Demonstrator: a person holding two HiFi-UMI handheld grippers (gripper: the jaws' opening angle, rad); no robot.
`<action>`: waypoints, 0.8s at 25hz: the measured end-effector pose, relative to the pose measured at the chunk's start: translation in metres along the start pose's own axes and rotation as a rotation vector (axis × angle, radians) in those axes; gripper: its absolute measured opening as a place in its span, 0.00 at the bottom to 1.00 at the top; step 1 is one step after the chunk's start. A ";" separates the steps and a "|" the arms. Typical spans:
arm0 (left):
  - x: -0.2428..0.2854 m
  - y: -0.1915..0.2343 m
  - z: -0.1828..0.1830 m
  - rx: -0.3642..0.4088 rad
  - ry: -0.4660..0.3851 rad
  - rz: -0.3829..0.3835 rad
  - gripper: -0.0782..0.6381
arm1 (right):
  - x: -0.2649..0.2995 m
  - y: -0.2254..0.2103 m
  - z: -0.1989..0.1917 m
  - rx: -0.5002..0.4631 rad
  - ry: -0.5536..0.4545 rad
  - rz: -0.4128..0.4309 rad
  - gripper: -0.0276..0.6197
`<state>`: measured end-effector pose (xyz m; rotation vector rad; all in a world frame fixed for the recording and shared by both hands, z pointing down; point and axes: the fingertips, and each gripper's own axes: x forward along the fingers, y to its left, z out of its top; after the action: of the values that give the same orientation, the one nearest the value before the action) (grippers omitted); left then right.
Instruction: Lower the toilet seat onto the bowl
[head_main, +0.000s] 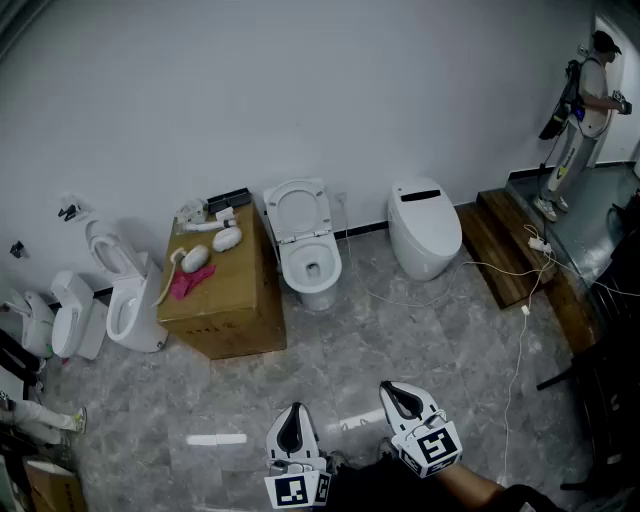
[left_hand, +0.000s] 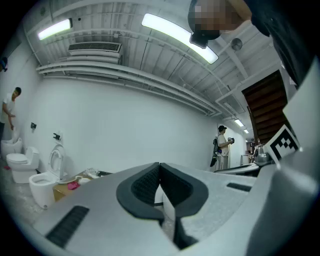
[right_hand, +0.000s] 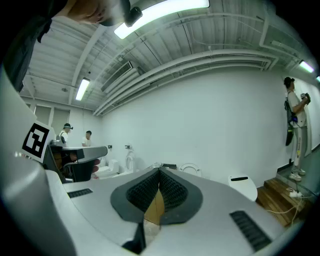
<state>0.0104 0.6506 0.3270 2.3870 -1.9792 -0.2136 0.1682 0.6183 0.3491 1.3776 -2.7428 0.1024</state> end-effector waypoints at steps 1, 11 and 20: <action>0.001 -0.001 0.001 0.001 -0.002 -0.001 0.12 | 0.000 0.000 0.001 0.001 0.000 0.000 0.08; 0.003 -0.004 0.001 -0.005 0.002 0.000 0.12 | 0.000 -0.003 0.003 0.007 -0.004 0.006 0.08; 0.008 -0.014 -0.002 -0.007 0.011 -0.003 0.12 | -0.006 -0.013 0.006 0.046 -0.033 0.005 0.08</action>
<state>0.0254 0.6450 0.3269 2.3825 -1.9668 -0.2064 0.1815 0.6146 0.3425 1.3968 -2.7878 0.1443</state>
